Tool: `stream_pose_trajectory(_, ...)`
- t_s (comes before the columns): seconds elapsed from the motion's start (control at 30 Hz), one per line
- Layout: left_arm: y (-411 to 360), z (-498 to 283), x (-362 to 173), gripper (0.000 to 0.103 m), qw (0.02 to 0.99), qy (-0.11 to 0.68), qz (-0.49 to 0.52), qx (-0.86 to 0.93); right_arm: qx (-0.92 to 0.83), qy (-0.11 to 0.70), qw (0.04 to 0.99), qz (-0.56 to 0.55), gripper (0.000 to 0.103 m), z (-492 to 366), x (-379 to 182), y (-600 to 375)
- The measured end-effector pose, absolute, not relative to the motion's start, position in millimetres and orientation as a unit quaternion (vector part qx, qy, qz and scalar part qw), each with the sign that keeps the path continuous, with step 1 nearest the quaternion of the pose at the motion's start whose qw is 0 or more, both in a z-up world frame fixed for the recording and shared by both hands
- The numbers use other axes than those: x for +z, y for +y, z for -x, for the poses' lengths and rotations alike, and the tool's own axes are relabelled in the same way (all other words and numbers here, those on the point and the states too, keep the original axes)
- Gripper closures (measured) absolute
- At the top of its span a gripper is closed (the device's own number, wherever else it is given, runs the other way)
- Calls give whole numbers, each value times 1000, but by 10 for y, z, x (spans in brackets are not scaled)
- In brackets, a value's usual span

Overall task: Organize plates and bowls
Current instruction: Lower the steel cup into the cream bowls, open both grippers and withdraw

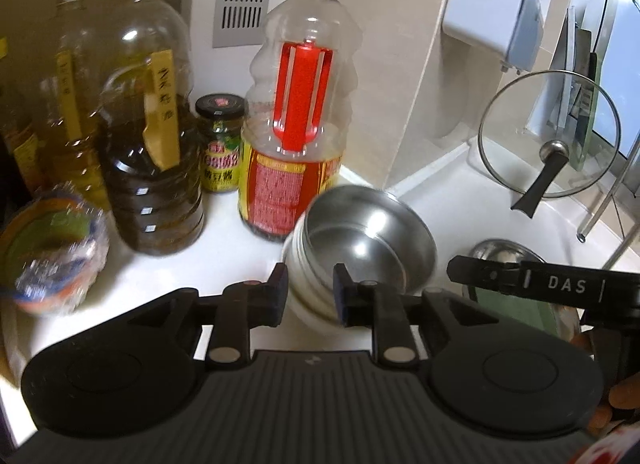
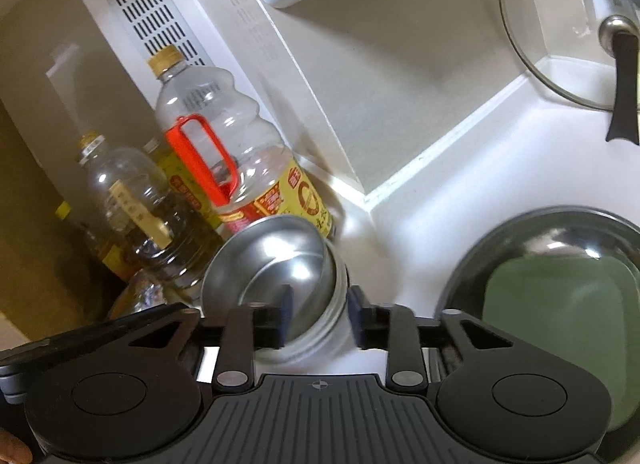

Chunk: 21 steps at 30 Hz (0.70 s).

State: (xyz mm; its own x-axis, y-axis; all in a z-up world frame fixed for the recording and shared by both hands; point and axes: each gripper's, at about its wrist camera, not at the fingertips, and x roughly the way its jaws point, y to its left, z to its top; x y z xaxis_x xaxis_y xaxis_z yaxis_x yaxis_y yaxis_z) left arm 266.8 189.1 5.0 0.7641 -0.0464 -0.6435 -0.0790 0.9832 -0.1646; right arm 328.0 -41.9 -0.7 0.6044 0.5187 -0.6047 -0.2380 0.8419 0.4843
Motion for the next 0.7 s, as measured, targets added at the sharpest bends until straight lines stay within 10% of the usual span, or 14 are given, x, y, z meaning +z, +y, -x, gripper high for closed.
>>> stream_pose_trajectory(0.7,1256,-1235,-193,78,914,392,91,53,253,425,853,-165,49,-1871,-90,-903)
